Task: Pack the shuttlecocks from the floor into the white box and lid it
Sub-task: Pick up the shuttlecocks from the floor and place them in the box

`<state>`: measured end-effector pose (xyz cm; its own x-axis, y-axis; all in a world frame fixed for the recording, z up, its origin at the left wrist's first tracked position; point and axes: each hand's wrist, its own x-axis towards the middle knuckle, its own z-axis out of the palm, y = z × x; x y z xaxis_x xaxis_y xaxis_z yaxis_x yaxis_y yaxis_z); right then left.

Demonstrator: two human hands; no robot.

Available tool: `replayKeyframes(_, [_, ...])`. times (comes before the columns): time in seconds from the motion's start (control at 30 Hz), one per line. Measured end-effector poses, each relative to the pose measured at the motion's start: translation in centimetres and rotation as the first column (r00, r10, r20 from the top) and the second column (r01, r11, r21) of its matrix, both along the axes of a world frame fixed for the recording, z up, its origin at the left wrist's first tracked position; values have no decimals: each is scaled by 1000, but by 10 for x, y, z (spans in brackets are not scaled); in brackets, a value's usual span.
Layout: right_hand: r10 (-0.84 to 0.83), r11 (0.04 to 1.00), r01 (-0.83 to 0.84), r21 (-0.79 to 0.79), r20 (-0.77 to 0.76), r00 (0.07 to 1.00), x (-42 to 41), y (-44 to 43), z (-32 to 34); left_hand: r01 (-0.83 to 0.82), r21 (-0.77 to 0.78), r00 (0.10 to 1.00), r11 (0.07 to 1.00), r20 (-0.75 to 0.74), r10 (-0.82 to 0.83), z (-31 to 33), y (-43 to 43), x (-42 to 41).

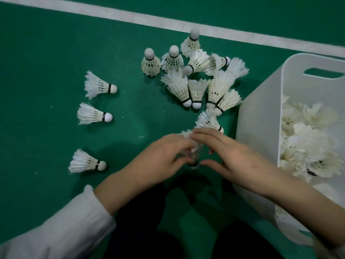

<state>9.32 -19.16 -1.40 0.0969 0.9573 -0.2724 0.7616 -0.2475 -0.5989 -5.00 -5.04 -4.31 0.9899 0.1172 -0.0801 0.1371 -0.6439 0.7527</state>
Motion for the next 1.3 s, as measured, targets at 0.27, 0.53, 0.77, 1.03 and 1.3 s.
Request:
replayKeyframes(0.27, [23,999,-26,31,105,994,1,3,-3,-190,29,981,981,35,189,-2,20,-17])
replayKeyframes(0.53, [1,994,-14,106,122,993,-6,15,-4,-468,350,735,812,-356,577,-13,40,-128])
replayKeyframes(0.77, [39,993,-56,107,157,987,-15,20,-9,-318,459,385,830,-737,555,-33,10,-167])
replayKeyframes(1.03, [65,995,-74,66,138,988,-22,14,-13,-607,159,716,778,-314,623,-29,16,-162])
replayKeyframes(1.3, [46,998,-51,42,114,992,-19,15,-14,-844,-91,522,528,-365,771,-8,29,-160])
